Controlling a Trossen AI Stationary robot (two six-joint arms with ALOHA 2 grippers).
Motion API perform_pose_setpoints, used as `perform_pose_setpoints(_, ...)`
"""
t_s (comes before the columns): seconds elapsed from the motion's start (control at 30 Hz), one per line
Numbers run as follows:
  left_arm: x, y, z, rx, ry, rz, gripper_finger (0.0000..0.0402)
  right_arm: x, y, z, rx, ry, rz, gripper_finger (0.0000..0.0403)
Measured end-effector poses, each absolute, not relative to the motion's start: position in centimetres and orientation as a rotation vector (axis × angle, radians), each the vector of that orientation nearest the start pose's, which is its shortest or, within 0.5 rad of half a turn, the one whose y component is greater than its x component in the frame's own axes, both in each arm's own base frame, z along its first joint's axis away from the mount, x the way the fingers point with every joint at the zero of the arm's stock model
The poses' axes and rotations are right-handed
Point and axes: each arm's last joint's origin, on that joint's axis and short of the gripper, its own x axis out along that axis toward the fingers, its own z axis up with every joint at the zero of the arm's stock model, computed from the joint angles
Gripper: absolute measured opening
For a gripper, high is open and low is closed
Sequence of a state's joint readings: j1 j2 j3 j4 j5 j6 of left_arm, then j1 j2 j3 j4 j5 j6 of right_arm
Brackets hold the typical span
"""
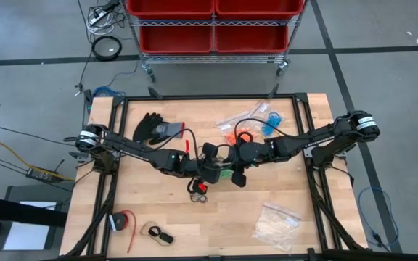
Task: Sort rubber bands
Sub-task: Open the transparent zip bag
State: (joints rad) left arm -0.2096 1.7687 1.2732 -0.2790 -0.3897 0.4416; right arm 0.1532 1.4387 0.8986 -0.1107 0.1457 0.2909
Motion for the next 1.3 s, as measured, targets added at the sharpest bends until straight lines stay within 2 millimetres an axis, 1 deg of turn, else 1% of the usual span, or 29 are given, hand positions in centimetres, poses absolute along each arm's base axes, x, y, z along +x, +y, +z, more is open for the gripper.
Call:
perform_pose_setpoints(0.1,37.74,-6.90,23.25,0.649,0.773,0.005,0.0001,29.87,4.21,23.06,0.184,0.661,-0.083,0.0100)
perform_pose_setpoints(0.23,37.74,-6.90,23.26,0.649,0.773,0.005,0.0001,29.77,4.19,22.95,0.182,0.676,-0.085,0.0099)
perform_pose_setpoints(0.47,37.74,-6.90,23.27,0.649,0.773,0.005,0.0001,29.49,4.13,22.63,0.171,0.719,-0.099,0.0080)
perform_pose_setpoints(1.03,37.90,-6.95,23.47,0.645,0.747,0.018,0.0001,29.48,3.88,22.60,0.149,0.720,-0.117,0.0049)
perform_pose_setpoints(1.13,37.91,-6.95,23.48,0.645,0.746,0.019,0.0001,29.48,3.89,22.60,0.144,0.720,-0.114,0.0035)
perform_pose_setpoints(1.23,37.89,-6.94,23.46,0.646,0.749,0.019,0.0005,29.49,3.90,22.61,0.142,0.720,-0.111,0.0008)
perform_pose_setpoints(1.3,37.87,-6.94,23.45,0.646,0.751,0.019,0.0010,29.49,3.90,22.61,0.143,0.720,-0.111,0.0005)
